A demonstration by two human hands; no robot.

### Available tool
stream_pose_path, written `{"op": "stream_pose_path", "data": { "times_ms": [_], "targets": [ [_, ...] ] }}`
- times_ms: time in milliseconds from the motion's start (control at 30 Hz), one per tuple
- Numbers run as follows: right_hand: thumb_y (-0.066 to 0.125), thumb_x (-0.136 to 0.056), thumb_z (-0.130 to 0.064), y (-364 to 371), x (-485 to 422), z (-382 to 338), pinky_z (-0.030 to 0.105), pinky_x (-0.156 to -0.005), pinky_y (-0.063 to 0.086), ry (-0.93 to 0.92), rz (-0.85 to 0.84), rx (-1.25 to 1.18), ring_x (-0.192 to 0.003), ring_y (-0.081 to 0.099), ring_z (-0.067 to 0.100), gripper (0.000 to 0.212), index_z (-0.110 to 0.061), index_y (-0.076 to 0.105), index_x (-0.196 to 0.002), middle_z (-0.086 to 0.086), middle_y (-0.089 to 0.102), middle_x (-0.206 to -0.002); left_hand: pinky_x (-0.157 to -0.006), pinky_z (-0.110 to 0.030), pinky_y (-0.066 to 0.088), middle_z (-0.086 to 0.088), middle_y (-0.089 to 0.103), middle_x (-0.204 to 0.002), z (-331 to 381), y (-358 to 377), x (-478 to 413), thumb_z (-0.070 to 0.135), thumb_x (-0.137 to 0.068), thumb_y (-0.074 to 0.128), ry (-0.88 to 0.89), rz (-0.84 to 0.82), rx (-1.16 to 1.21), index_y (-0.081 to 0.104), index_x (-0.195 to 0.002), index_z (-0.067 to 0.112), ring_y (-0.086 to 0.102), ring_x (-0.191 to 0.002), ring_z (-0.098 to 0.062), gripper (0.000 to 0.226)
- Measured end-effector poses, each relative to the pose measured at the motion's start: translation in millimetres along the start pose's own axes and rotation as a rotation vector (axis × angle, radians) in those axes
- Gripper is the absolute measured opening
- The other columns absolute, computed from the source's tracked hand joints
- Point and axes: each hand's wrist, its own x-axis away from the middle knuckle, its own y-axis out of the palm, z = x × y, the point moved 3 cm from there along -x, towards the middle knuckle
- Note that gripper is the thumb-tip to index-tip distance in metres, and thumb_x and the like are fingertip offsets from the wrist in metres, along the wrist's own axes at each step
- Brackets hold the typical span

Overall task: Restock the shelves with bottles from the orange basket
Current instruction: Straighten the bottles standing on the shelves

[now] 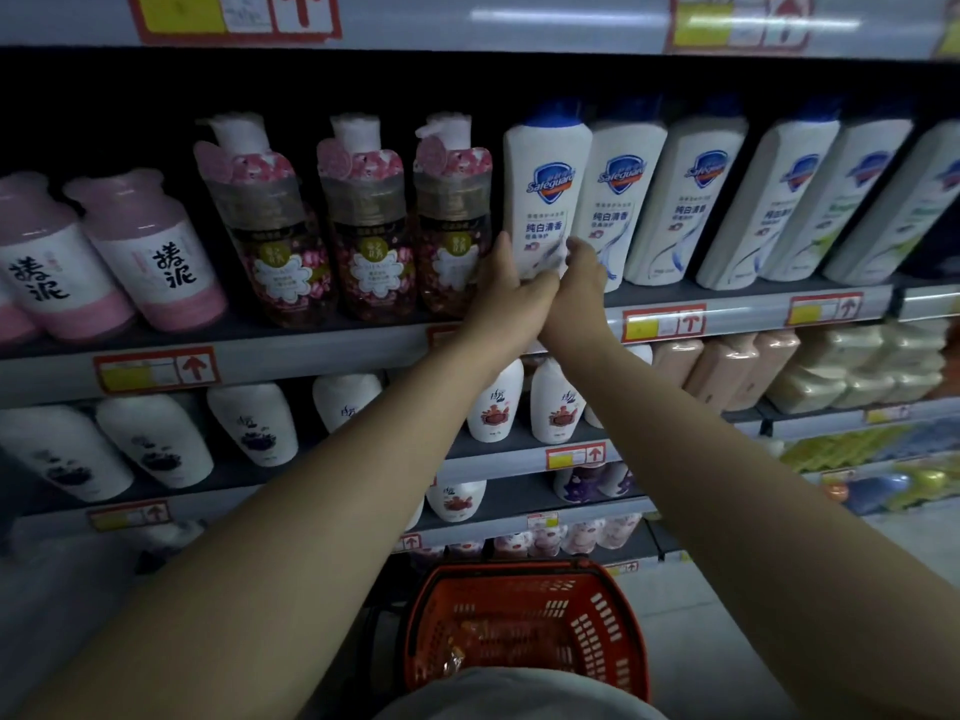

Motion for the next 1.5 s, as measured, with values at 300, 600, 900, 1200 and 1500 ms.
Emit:
{"op": "stream_pose_path", "data": {
  "times_ms": [300,600,900,1200,1500],
  "targets": [
    [0.060,-0.070,-0.037,-11,-30,15,0.043,-0.102,0.045,-0.009,-0.119,-0.110,-0.121,0.053,0.028,0.074,-0.008,0.039,-0.136,0.015,0.051,-0.132,-0.108,-0.042,0.040,-0.003,0.042,-0.145,1,22,-15,0.044,-0.062,0.052,-0.070,0.114,0.034,0.025,-0.148,0.024,0.045,-0.130,-0.020,0.092],
    [0.065,-0.073,-0.033,-13,-44,30,0.044,-0.098,0.048,-0.048,-0.182,-0.053,-0.117,0.054,0.025,0.068,-0.009,0.042,-0.132,0.011,0.052,-0.129,-0.106,-0.043,0.041,-0.004,0.045,-0.141,1,31,-18,0.054,-0.049,0.049,-0.092,0.196,-0.044,0.030,-0.146,0.022,0.048,-0.126,-0.022,0.104],
    [0.058,-0.091,-0.017,-23,-39,31,0.006,-0.075,0.023,-0.120,-0.242,-0.023,-0.114,0.038,0.014,0.057,-0.004,0.033,-0.141,0.017,0.036,-0.136,-0.105,-0.040,0.042,-0.007,0.046,-0.138,9,36,-13,0.041,-0.059,0.051,-0.119,0.229,-0.040,0.032,-0.144,0.019,0.050,-0.123,-0.023,0.090],
    [0.060,-0.080,-0.034,-34,-32,28,0.030,-0.106,0.036,-0.116,-0.295,-0.071,-0.124,0.043,0.024,0.071,-0.005,0.036,-0.140,0.014,0.039,-0.138,-0.111,-0.041,0.033,-0.013,0.030,-0.141,16,56,5,0.014,-0.087,0.054,-0.057,0.472,-0.075,0.033,-0.144,0.016,0.034,-0.131,-0.027,0.061],
    [0.059,-0.085,-0.035,-74,-55,40,0.042,-0.110,0.036,-0.238,-0.118,-0.029,-0.129,0.042,0.027,0.069,-0.007,0.034,-0.143,0.016,0.043,-0.138,-0.116,-0.045,0.024,-0.008,0.034,-0.149,36,103,-8,0.025,-0.081,0.040,0.039,0.240,-0.064,0.028,-0.146,0.013,0.029,-0.140,-0.024,0.067]
  ]
}}
